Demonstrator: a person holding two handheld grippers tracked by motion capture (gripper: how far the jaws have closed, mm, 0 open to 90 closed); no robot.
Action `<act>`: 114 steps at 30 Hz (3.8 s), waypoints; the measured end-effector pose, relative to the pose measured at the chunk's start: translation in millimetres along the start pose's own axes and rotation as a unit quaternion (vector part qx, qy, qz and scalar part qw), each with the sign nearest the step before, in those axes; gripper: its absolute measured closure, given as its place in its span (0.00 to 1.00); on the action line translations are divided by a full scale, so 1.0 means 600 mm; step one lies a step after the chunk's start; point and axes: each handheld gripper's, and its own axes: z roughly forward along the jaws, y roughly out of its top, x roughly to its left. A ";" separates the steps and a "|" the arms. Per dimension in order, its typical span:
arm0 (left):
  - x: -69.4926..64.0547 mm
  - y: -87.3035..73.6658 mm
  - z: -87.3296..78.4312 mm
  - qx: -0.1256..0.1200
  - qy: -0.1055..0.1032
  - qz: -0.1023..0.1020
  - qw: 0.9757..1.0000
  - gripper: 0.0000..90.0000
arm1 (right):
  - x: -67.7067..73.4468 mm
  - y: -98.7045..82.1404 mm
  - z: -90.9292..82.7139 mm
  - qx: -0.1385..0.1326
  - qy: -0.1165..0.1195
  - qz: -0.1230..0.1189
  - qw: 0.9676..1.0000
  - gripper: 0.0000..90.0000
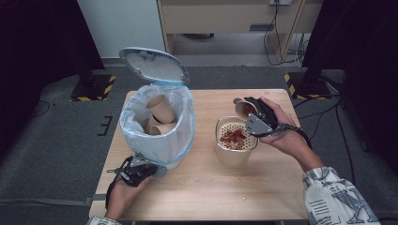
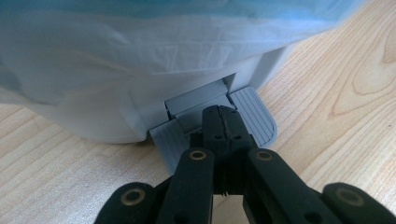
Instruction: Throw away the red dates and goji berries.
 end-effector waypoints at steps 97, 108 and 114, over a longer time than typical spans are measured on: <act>-0.001 0.000 0.000 0.000 0.001 0.002 1.000 1.00 | 0.049 0.038 0.008 0.065 -0.005 -0.248 0.967 0.37; -0.001 0.000 0.000 0.000 0.002 0.002 1.000 1.00 | 0.047 0.036 0.003 0.073 -0.011 -0.266 0.961 0.37; 0.000 0.000 0.000 -0.001 0.001 0.001 1.000 1.00 | 0.047 0.038 0.004 0.070 -0.012 -0.264 0.962 0.37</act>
